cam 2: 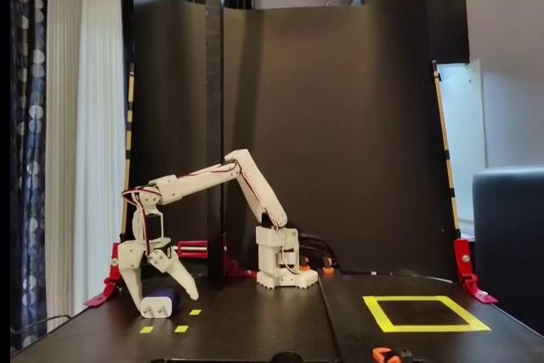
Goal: Grasp a block and put it in the designated area.
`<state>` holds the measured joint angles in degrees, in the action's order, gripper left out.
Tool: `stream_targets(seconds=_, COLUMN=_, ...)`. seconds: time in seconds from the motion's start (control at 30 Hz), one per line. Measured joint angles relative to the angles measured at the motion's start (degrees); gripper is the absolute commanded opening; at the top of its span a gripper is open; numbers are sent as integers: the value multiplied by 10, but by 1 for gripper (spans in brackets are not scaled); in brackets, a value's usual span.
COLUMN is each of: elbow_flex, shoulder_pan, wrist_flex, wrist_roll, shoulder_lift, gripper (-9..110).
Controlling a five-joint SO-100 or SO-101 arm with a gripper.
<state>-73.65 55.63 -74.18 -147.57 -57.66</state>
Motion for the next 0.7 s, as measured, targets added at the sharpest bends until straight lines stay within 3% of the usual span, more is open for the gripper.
stream_targets(seconds=0.13, elbow_flex=0, shoulder_pan=0, wrist_flex=-3, wrist_roll=0, shoulder_lift=1, gripper=14)
stream_targets(seconds=0.7, elbow_flex=1, shoulder_pan=-1, wrist_flex=-5, wrist_roll=4, shoulder_lift=-2, gripper=14)
